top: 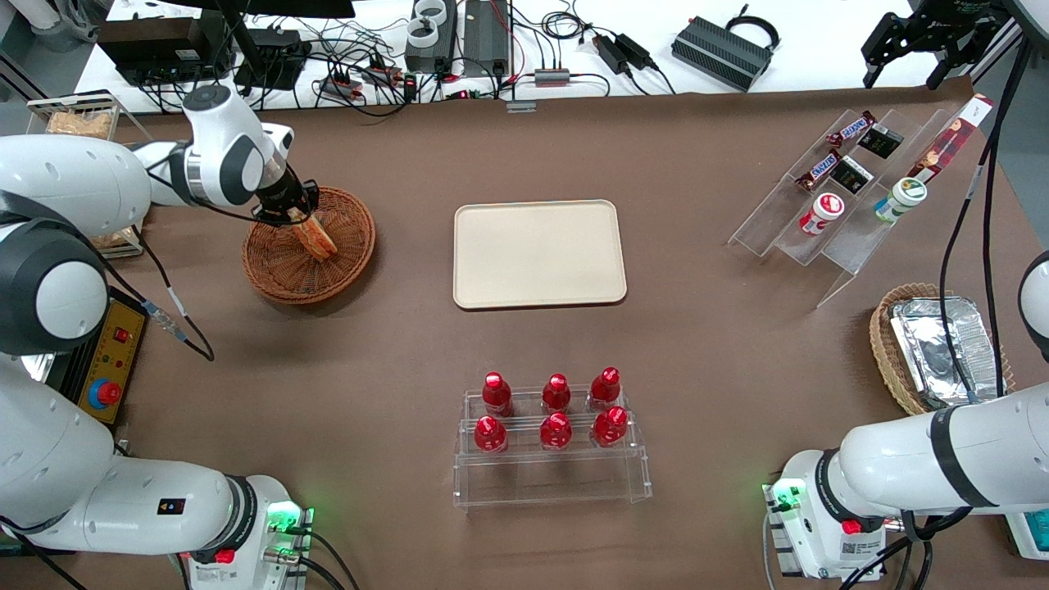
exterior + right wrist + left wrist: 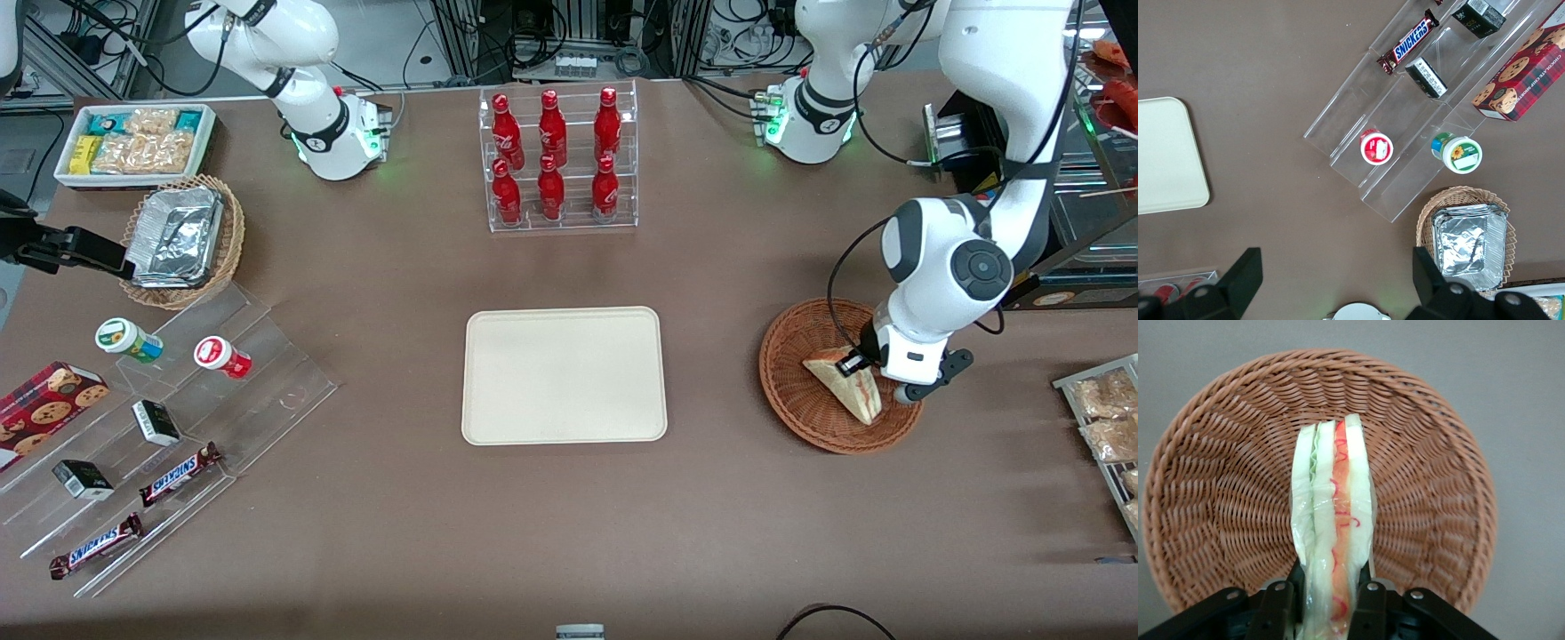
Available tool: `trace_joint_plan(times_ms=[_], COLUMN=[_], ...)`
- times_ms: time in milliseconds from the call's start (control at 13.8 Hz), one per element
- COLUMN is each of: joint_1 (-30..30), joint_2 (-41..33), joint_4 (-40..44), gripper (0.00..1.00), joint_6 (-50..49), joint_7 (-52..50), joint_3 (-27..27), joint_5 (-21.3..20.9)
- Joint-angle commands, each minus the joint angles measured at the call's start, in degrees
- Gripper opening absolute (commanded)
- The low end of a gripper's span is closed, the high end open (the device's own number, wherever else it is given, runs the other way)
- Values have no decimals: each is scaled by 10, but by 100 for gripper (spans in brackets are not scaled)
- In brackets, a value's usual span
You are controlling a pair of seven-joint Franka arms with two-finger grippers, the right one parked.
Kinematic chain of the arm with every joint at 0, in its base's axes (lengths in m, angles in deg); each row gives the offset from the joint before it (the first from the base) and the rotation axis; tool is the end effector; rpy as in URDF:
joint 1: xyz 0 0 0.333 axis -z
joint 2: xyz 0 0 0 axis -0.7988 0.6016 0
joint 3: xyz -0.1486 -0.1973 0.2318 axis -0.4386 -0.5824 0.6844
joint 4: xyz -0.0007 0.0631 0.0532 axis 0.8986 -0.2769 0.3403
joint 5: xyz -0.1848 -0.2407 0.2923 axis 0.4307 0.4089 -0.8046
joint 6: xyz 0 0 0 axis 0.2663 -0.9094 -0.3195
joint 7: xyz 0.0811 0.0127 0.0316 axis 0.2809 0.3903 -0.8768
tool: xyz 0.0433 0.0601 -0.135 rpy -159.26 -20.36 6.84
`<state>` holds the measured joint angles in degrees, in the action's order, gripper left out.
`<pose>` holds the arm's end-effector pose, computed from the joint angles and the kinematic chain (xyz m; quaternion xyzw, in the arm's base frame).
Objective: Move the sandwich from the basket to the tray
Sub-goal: 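Carry the sandwich with the left gripper over the cream tray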
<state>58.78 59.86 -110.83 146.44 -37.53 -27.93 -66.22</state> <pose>0.5902 -0.0616 0.2517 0.9645 0.2638 0.0040 0.0100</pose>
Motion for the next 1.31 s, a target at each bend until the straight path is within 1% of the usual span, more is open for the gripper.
trace_joint_plan(times_ms=[0,145,290,508,653,798,871,944,1089,1234], joint_1=[27,60,105,178,222,272,289,310,352,377], joint_2=[-48,-46,-43,-37,-16,35,83,117,164,218], joint_4=[49,115,155,180,209,265,317,351,379,425], gripper=[31,31,30,30,30,30,30,30,30,30], joint_6=[-113,-193,-233,-237,-237,-235,-237,-237,-228,-210], joint_7=[-4,-5,-9,-11,-21,-46,-49,-58,-97,-102], joint_3=[-2,-2,-2,-3,-4,-4,-4,-4,-3,-2], joint_5=[-5,-5,-5,-3,-1,1,2,4,-2,-2])
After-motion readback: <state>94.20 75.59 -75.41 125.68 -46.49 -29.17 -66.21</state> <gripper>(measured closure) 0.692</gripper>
